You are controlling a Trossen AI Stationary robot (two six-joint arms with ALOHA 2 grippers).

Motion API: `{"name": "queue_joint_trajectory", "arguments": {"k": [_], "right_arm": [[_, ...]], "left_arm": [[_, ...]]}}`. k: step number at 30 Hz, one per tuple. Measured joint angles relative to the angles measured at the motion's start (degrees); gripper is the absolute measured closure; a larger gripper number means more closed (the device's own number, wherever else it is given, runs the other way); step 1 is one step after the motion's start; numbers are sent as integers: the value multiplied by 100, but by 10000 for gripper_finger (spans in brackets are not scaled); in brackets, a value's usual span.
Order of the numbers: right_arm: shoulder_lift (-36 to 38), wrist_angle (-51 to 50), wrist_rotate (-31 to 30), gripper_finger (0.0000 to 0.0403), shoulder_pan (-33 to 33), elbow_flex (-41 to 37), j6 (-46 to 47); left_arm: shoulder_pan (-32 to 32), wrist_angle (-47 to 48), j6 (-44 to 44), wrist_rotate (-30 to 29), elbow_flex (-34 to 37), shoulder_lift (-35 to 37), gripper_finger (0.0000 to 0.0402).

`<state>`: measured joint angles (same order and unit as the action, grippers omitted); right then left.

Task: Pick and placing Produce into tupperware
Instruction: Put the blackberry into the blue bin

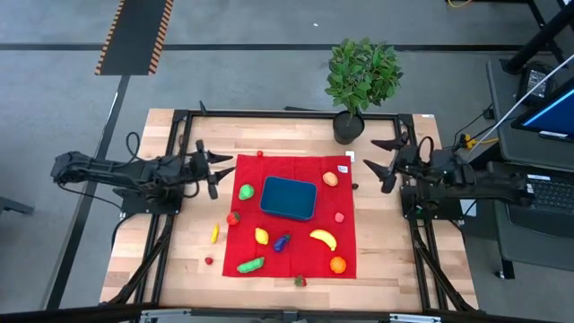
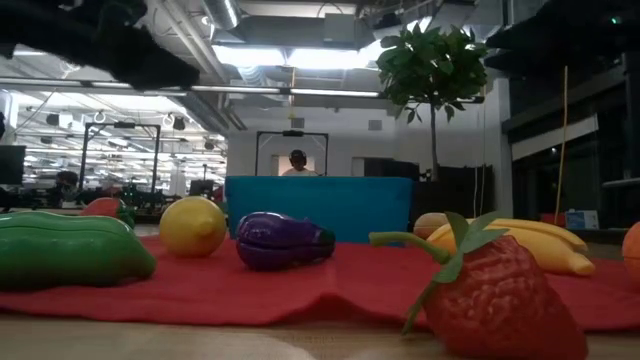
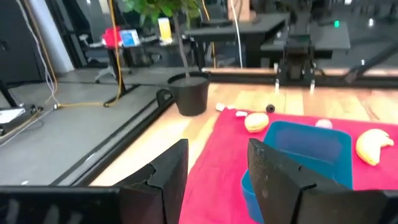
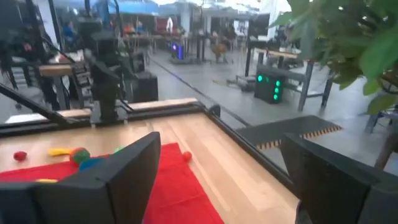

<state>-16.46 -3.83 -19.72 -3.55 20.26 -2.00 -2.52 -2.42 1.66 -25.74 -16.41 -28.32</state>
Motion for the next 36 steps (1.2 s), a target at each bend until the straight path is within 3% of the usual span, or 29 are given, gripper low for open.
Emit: {"name": "queue_joint_trajectory", "arguments": {"k": [11,16,23,30,36], "right_arm": [[-1498,-2083,-19,72,0,1918,-152],[-1778,-2462,-19,72,0,2207,-130],[-1956,-3091,-8,72,0,2157,128],[-2305,-3634,623,72,2,2156,695],[-2620,-3891,735,72,2,2146,777]], "left_arm": [[2,1757,-134,18,-1826,-2114,253],[4,2268,-124,15,-2419,-2731,260],[4,2430,-131,14,-2600,-2959,259],[4,2906,-663,16,-2601,-2955,261],[2,3049,-901,168,-2601,-2955,269]]}}
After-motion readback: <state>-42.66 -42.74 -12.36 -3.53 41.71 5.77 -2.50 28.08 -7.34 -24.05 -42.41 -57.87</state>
